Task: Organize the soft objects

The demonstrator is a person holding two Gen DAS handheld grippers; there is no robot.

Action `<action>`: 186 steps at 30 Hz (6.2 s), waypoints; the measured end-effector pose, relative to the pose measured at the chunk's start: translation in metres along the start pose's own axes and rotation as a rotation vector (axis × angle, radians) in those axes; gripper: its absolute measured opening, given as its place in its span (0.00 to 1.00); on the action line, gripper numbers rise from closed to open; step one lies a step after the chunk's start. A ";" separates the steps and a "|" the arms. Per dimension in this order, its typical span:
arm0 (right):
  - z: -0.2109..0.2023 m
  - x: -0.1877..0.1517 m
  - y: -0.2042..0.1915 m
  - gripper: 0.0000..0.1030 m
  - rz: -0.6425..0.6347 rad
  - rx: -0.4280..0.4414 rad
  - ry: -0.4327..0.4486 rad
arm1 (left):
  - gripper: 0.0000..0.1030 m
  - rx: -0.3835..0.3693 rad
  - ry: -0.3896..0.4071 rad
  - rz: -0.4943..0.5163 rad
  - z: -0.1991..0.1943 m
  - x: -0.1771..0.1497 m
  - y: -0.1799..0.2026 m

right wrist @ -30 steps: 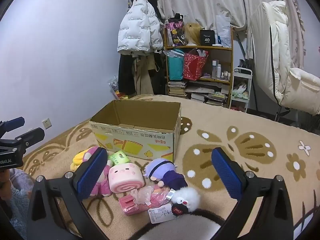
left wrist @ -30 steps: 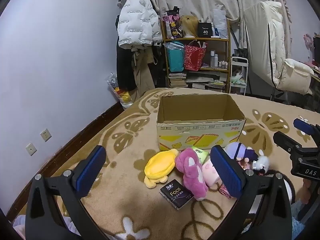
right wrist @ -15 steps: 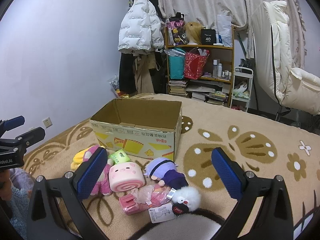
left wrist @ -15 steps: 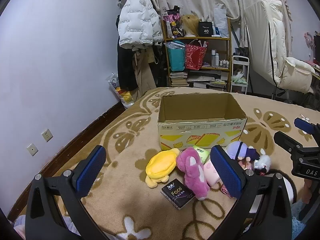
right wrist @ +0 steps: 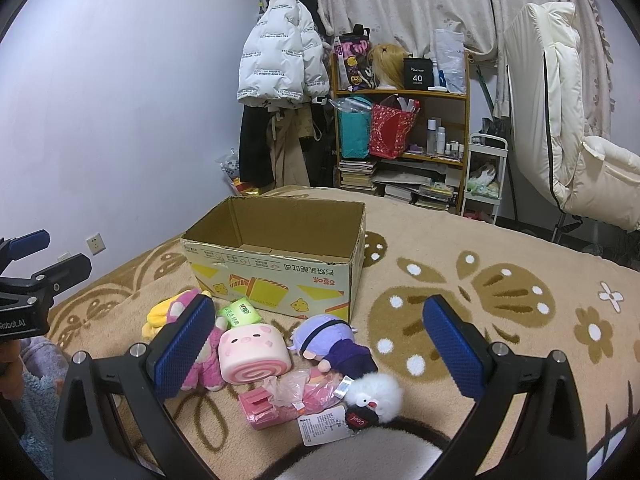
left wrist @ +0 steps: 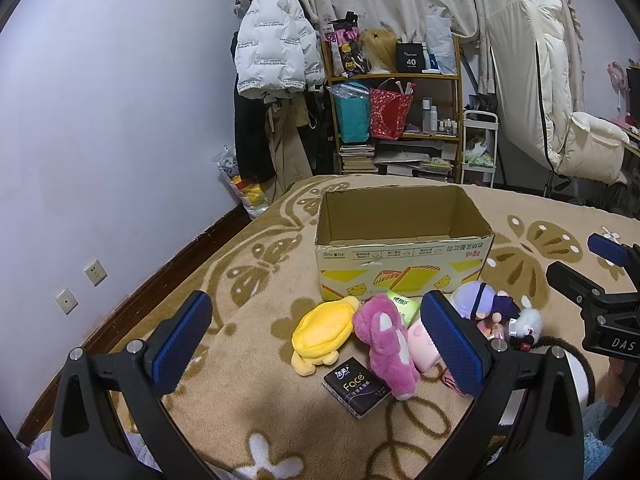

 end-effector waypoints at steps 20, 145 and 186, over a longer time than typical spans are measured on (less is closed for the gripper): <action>0.000 0.000 0.000 1.00 -0.001 0.001 -0.002 | 1.00 0.003 0.000 0.002 0.001 -0.001 0.001; 0.172 -0.057 0.006 0.74 0.044 0.062 -0.435 | 0.35 -0.120 -0.475 -0.013 0.155 -0.045 0.047; 0.081 0.040 -0.002 0.72 0.047 0.153 -0.049 | 0.34 -0.022 -0.057 0.026 0.098 0.064 0.021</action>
Point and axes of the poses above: each gripper's, at about its wrist camera, not at the fingertips, and z roughly the way its jaws point, y to its right, x to its top, the point moved 1 cm from there along z, roughly the way its jaws point, and after that the axes turned 5 degrees about -z, right-handed, at the moved point
